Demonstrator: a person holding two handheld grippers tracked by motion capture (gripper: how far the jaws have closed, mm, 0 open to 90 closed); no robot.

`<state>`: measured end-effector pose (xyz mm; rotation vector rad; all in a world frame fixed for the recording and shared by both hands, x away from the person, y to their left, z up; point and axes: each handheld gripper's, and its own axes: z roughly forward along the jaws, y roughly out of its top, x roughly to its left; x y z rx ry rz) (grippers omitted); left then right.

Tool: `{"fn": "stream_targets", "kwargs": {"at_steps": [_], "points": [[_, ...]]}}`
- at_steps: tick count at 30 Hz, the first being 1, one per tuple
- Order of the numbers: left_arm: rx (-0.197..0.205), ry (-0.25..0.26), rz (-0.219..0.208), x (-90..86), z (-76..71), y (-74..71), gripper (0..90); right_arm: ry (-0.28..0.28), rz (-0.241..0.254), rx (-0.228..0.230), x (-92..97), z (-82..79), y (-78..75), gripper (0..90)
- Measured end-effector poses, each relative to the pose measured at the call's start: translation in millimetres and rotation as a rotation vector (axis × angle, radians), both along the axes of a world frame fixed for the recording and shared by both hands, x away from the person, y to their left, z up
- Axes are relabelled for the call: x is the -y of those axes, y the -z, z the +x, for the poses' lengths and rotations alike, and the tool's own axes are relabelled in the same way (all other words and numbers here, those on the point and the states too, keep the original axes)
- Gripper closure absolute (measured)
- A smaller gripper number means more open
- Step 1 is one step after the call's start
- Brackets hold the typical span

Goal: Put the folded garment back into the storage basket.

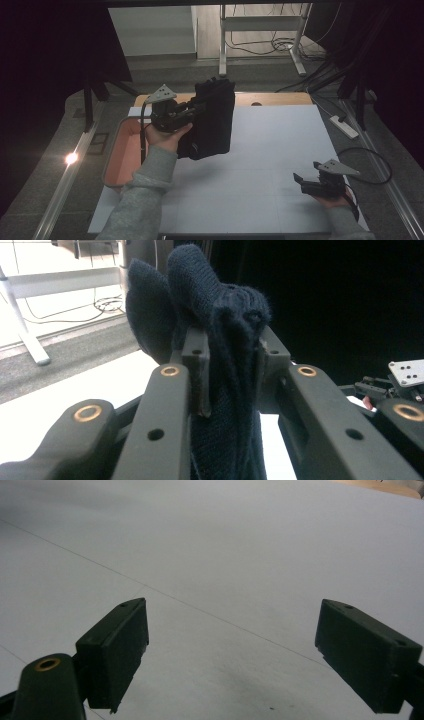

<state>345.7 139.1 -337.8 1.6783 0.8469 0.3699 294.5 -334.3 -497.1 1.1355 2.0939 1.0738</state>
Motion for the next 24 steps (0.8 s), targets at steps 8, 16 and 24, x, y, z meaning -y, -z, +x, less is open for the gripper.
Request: {"fn": "stream_targets", "kwargs": {"at_steps": [8, 16, 24], "points": [[0.001, -0.011, -0.027, -10.8, -2.8, -4.0, 72.3, 0.000, 0.000, -0.001, -0.1, 0.0, 0.1, 14.7], [0.012, -0.018, -0.029, -16.8, -6.2, -7.6, 72.3, 0.002, 0.000, -0.002, 0.1, 0.0, -0.1, 14.7], [0.018, -0.027, -0.039, -23.1, -8.9, -9.9, 72.3, 0.002, 0.000, -0.003, 0.1, 0.0, 0.0, 14.7]]}}
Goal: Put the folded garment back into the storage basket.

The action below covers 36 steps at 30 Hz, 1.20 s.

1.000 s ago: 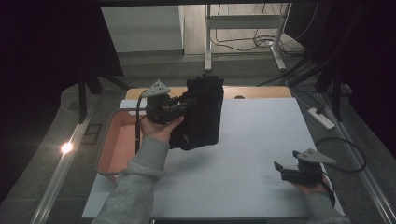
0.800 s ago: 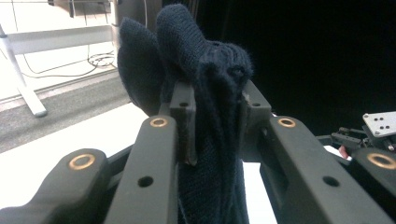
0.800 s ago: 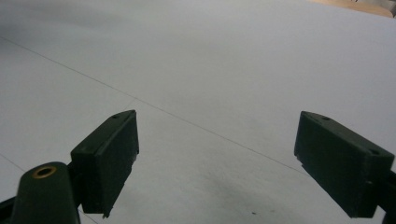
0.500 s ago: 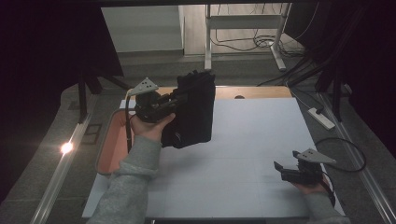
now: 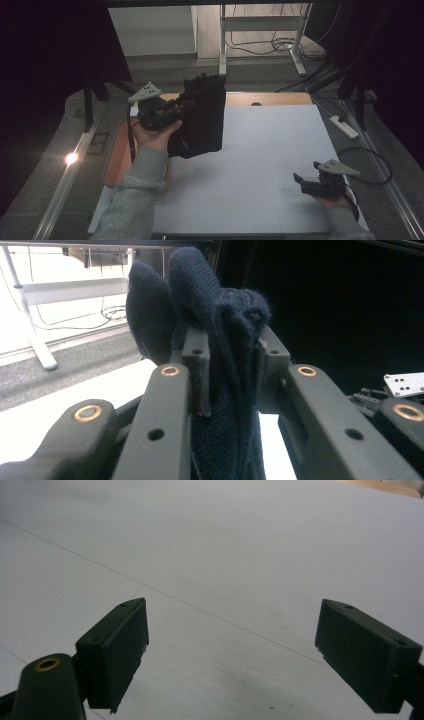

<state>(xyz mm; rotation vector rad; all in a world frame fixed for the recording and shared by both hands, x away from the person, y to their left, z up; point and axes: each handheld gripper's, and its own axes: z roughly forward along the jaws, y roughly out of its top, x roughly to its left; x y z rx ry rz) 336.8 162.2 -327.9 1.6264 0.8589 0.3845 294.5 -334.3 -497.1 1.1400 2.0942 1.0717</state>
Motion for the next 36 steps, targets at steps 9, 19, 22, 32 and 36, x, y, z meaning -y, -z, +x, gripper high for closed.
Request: {"fn": "stream_targets", "kwargs": {"at_steps": [9, 19, 22, 32, 36], "points": [[0.003, -0.005, -0.012, -8.4, -3.6, -2.6, 72.3, 0.000, 0.000, 0.000, 0.0, 0.0, 0.0, 14.7], [0.012, -0.019, -0.019, -20.1, -8.3, -5.4, 72.4, -0.001, -0.001, 0.001, 0.0, 0.0, -0.1, 14.7], [0.014, -0.021, -0.024, -24.7, -10.7, -6.4, 72.4, 0.000, 0.000, 0.001, 0.1, 0.0, -0.1, 14.7], [0.023, -0.044, -0.048, -42.2, -23.5, -10.2, 72.4, -0.003, 0.001, 0.002, -0.6, 0.6, 0.2, 14.7], [0.022, -0.049, -0.058, -50.4, -28.6, -13.2, 72.4, -0.002, -0.004, 0.001, -1.0, 0.8, 0.5, 14.7]]}}
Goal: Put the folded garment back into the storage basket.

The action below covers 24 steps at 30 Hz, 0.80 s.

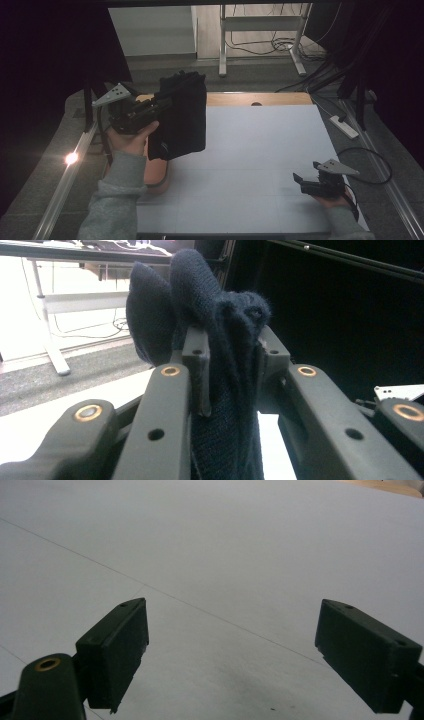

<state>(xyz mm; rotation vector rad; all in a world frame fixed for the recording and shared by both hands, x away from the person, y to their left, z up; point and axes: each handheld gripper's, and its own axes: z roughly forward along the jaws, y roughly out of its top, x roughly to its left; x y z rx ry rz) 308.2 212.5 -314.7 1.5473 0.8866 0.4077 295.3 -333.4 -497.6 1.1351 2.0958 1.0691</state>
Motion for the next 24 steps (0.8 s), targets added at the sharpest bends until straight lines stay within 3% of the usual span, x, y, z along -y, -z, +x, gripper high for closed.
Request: {"fn": "stream_targets", "kwargs": {"at_steps": [24], "points": [[0.002, -0.023, -0.018, -32.3, -23.4, -8.8, 72.5, 0.009, -0.023, 0.000, 0.9, -4.8, 0.0, 14.8]]}}
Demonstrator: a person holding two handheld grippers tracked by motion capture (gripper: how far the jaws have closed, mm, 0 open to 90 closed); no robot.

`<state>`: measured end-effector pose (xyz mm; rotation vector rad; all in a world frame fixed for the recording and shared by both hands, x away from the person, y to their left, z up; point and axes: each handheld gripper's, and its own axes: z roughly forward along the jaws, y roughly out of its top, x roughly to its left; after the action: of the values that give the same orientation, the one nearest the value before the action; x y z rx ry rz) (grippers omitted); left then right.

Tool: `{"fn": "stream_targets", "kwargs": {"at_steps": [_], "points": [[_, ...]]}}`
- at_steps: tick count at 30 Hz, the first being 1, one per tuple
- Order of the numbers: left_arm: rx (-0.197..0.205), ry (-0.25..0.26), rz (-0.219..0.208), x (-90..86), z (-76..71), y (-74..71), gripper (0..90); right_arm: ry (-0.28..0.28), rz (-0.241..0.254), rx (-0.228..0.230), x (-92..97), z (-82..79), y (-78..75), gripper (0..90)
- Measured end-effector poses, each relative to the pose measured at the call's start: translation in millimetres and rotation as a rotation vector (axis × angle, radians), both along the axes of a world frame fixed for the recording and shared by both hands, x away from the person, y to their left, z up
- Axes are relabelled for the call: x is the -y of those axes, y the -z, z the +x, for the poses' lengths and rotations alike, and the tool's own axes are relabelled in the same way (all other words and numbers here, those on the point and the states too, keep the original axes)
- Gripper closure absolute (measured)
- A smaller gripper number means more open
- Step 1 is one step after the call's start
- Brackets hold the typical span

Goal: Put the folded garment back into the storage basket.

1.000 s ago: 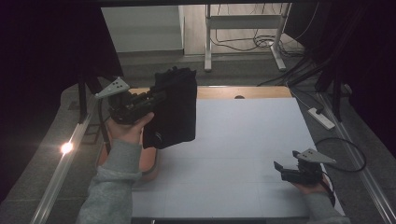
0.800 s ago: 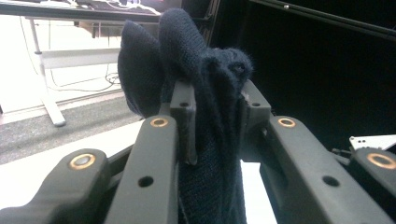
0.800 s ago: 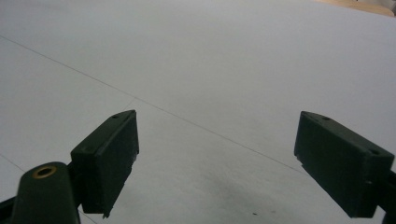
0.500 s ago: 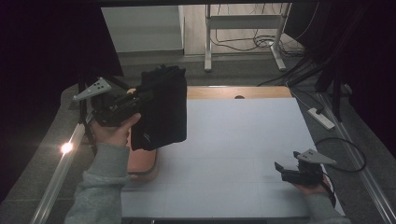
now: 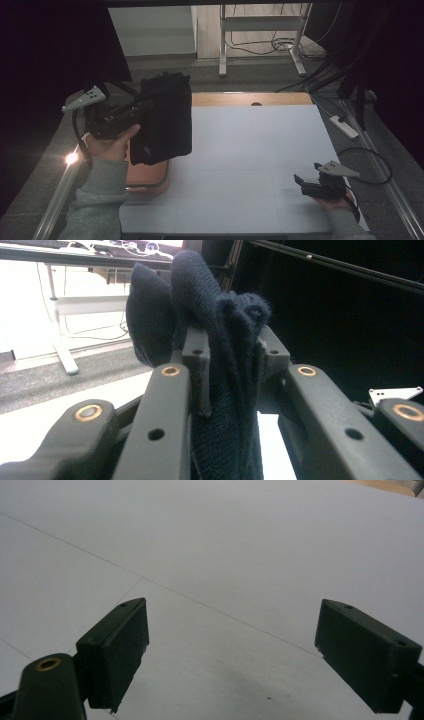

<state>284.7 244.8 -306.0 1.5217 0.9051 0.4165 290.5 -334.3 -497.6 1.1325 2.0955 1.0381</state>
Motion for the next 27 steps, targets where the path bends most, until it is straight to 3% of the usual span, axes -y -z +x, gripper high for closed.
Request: {"fn": "stream_targets", "kwargs": {"at_steps": [27], "points": [[-0.023, -0.030, -0.011, -29.8, -11.9, 12.7, 72.5, -0.003, 0.001, -0.009, -1.7, 3.1, 1.4, 14.8]]}}
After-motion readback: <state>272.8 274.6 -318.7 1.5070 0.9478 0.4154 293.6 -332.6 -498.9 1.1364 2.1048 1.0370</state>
